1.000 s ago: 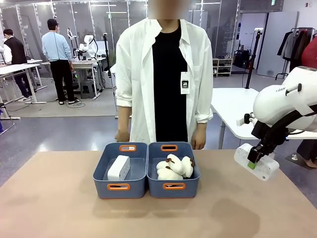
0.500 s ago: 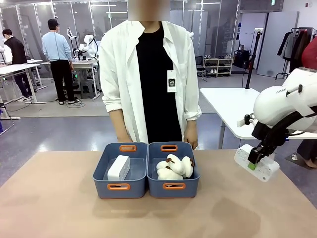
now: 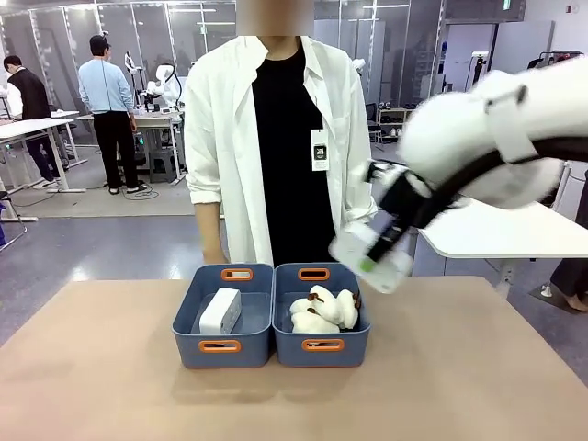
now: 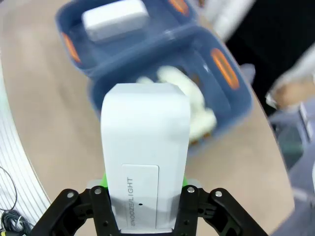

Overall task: Sort the digital clocks into the basket.
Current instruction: Pick up the Digital clock from the table and place it into the empty Plastic storage basket.

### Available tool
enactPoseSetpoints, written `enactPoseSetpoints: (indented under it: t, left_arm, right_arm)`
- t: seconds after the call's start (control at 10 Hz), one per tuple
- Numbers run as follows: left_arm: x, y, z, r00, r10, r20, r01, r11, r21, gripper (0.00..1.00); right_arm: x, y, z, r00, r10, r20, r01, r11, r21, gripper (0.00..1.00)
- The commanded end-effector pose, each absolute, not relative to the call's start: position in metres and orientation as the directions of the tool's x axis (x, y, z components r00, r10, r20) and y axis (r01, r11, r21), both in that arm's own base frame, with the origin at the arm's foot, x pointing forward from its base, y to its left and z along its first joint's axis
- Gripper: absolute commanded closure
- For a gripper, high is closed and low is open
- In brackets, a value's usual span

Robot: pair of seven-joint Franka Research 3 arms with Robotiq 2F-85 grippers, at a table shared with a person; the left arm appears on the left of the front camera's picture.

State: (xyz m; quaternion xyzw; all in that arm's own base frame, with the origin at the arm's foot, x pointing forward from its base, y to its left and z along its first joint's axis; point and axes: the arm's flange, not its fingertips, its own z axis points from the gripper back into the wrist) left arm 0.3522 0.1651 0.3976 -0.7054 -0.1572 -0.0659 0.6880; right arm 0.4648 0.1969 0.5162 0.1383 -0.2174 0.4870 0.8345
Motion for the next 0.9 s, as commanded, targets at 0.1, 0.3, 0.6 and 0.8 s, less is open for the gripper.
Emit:
enactPoseSetpoints:
  t: [0.1,0.3,0.6,0.8]
  left_arm:
    - [0.355,0.166,0.400,0.939,0.134,0.317,0.320,-0.002,-0.947,0.00]
    - [0.355,0.166,0.400,0.939,0.134,0.317,0.320,-0.002,-0.947,0.00]
    - [0.355,0.166,0.400,0.939,0.134,0.317,0.320,-0.002,-0.947,0.00]
    - [0.355,0.166,0.400,0.939,0.134,0.317,0.320,-0.002,-0.947,0.00]
  right_arm:
    - [0.513,0.286,0.510,0.380,0.804,0.458,-0.920,0.379,0.098,0.50]
    - [0.527,0.359,0.503,0.333,0.836,0.437,-0.942,0.313,0.119,0.50]
    - [0.556,0.413,0.483,0.267,0.872,0.411,-0.964,0.246,0.104,0.50]
    - [0.560,0.432,0.455,0.257,0.891,0.374,-0.965,0.218,0.143,0.50]
